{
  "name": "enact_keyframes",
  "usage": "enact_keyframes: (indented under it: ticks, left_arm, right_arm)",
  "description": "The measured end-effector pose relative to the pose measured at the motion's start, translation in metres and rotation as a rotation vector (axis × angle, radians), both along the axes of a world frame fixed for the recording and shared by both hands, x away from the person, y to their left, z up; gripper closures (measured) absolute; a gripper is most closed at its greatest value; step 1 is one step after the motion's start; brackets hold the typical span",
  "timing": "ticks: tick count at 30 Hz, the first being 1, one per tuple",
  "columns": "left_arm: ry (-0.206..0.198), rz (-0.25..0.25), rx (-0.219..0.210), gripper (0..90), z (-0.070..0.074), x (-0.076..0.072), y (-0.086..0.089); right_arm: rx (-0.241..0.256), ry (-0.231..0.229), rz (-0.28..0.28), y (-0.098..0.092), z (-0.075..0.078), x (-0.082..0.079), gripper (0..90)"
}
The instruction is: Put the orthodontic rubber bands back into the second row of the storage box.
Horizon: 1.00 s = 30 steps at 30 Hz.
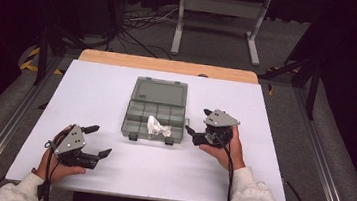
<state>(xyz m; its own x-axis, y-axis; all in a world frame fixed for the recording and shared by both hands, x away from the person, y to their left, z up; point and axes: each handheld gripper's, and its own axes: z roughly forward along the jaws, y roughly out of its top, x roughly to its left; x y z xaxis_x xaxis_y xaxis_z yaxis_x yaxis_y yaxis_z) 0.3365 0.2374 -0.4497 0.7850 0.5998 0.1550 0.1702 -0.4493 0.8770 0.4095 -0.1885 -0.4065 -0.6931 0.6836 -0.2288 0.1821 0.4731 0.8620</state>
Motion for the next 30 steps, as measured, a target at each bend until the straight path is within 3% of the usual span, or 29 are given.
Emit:
enact_keyframes:
  ticks: [3, 6, 7, 8, 10, 11, 13, 14, 17, 18, 23, 30]
  left_arm:
    - [0.0, 0.008, 0.0, 24.4, 0.001, 0.001, 0.001]
    - [0.011, 0.016, 0.006, 39.4, 0.002, 0.004, 0.003]
    - [0.011, 0.016, 0.006, 48.5, 0.002, 0.004, 0.003]
    - [0.013, 0.022, 0.001, 48.5, 0.002, 0.006, 0.004]
    - [0.012, 0.044, 0.009, 70.0, 0.004, 0.009, 0.006]
    - [0.019, 0.037, -0.001, 70.0, 0.005, 0.011, 0.007]
    - [0.024, 0.032, 0.003, 81.8, 0.006, 0.018, 0.008]
    - [0.024, 0.032, 0.003, 84.7, 0.006, 0.018, 0.008]
    - [0.029, 0.025, 0.02, 89.6, 0.008, 0.027, 0.006]
    - [0.029, 0.025, 0.02, 89.7, 0.008, 0.027, 0.006]
    - [0.033, 0.012, 0.034, 89.9, 0.011, 0.04, 0.0]
    - [0.048, 0.023, 0.044, 89.8, 0.018, 0.064, -0.001]
  right_arm:
    - [0.005, 0.01, -0.002, -0.001, -0.002, 0.002, 19.1]
    - [0.011, 0.02, 0.006, -0.001, -0.003, 0.003, 23.9]
    - [0.011, 0.02, 0.006, -0.001, -0.003, 0.003, 23.9]
    - [0.008, 0.023, 0.006, -0.001, -0.004, 0.003, 26.7]
    - [0.014, 0.037, 0.015, -0.001, -0.005, 0.003, 37.9]
    - [0.014, 0.037, 0.015, -0.001, -0.005, 0.003, 37.9]
    - [0.021, 0.048, 0.017, -0.001, -0.006, 0.005, 49.1]
    - [0.021, 0.048, 0.017, -0.001, -0.006, 0.005, 49.1]
    - [0.028, 0.066, 0.021, -0.002, -0.007, 0.007, 67.9]
    - [0.028, 0.066, 0.021, -0.002, -0.007, 0.007, 67.9]
    - [0.02, 0.099, 0.026, -0.004, -0.01, 0.012, 89.7]
    - [0.039, 0.145, -0.011, -0.004, -0.013, 0.024, 90.0]
